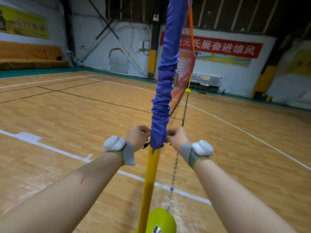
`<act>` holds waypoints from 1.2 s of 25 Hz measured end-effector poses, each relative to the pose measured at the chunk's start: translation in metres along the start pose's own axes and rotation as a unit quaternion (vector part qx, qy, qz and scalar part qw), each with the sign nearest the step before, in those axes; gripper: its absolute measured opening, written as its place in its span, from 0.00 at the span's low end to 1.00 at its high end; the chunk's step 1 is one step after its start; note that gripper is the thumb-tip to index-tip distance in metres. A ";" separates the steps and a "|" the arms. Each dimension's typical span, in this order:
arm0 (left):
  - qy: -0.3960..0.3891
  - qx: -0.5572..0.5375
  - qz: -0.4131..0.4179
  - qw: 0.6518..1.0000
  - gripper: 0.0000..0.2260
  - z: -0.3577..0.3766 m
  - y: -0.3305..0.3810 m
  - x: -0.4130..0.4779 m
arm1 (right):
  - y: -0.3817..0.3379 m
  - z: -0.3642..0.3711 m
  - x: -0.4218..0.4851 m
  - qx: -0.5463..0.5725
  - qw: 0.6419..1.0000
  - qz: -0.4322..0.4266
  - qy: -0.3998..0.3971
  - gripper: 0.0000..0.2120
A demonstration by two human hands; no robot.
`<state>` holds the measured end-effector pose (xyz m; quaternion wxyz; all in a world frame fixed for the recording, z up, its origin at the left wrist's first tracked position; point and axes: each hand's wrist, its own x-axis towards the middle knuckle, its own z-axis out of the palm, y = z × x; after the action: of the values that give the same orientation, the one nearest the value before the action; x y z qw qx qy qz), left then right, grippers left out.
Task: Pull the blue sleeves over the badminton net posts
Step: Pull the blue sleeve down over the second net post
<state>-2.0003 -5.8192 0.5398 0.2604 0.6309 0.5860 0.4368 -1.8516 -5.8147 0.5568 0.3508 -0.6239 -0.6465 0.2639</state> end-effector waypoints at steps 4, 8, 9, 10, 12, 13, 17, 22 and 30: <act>-0.033 0.108 0.046 0.993 0.07 -0.005 -0.001 0.005 | -0.002 0.000 0.000 -0.076 0.997 -0.003 -0.005 0.11; -0.055 0.112 0.066 0.990 0.07 -0.005 -0.008 0.011 | 0.001 0.004 0.002 -0.116 0.993 -0.012 -0.002 0.07; -0.061 0.112 0.066 0.990 0.07 -0.005 -0.009 0.011 | 0.002 0.005 0.004 -0.123 0.992 -0.009 -0.002 0.07; -0.069 0.114 0.065 0.989 0.07 -0.004 -0.011 0.011 | 0.003 0.006 0.004 -0.131 0.991 -0.005 -0.005 0.08; -0.091 0.116 0.057 0.987 0.08 -0.002 -0.015 0.008 | 0.005 0.009 0.003 -0.153 0.988 0.011 -0.017 0.08; -0.104 0.118 0.053 0.986 0.08 -0.001 -0.018 0.007 | 0.007 0.012 0.002 -0.160 0.987 0.020 -0.022 0.10; -0.155 0.156 0.037 0.975 0.10 0.006 -0.034 0.002 | 0.018 0.025 -0.002 -0.172 0.984 0.047 -0.025 0.17; -0.178 0.176 0.014 0.968 0.12 0.002 -0.034 0.000 | 0.021 0.028 -0.004 -0.152 0.986 0.056 -0.028 0.17; -0.080 0.093 0.094 0.988 0.12 -0.025 0.008 0.005 | -0.008 -0.003 -0.009 -0.048 0.998 -0.021 0.039 0.12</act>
<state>-2.0180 -5.8203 0.5601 0.2044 0.7374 0.5397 0.3511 -1.8545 -5.8242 0.5638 0.3508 -0.6360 -0.6574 0.2007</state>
